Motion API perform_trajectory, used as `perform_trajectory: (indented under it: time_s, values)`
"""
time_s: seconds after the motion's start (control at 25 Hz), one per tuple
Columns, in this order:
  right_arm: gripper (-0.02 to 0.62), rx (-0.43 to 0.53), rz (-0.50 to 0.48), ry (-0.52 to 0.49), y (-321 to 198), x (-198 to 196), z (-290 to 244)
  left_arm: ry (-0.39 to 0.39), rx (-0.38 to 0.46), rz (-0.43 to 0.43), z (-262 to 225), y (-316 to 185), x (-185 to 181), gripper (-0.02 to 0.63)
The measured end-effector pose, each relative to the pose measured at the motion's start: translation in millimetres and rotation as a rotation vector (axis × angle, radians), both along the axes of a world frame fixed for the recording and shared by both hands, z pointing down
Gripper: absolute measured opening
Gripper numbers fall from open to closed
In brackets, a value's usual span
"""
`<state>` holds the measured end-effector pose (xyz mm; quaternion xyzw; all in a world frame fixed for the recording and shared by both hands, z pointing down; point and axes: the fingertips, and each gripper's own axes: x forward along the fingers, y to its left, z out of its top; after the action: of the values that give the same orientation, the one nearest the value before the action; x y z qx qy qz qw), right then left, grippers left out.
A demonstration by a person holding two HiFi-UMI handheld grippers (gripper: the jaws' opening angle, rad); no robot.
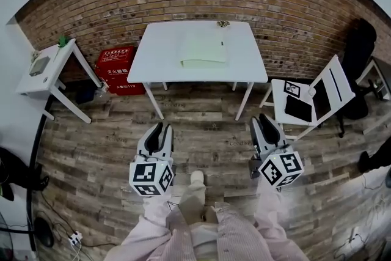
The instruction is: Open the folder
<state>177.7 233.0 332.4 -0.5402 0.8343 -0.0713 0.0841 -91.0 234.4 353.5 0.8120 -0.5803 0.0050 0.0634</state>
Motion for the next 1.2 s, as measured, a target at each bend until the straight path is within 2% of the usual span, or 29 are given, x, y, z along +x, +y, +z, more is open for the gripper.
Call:
perform_trajectory:
  time_s: [0.8, 1.2]
  values:
    - [0.097, -0.052, 0.037, -0.028, -160, -8, 8, 0.023, -0.021, 0.067, 7, -177, -4, 0.095]
    - [0.097, -0.051, 0.111, -0.049, -196, 8, 17, 0.024, -0.053, 0.13, 23, -228, 9, 0.095]
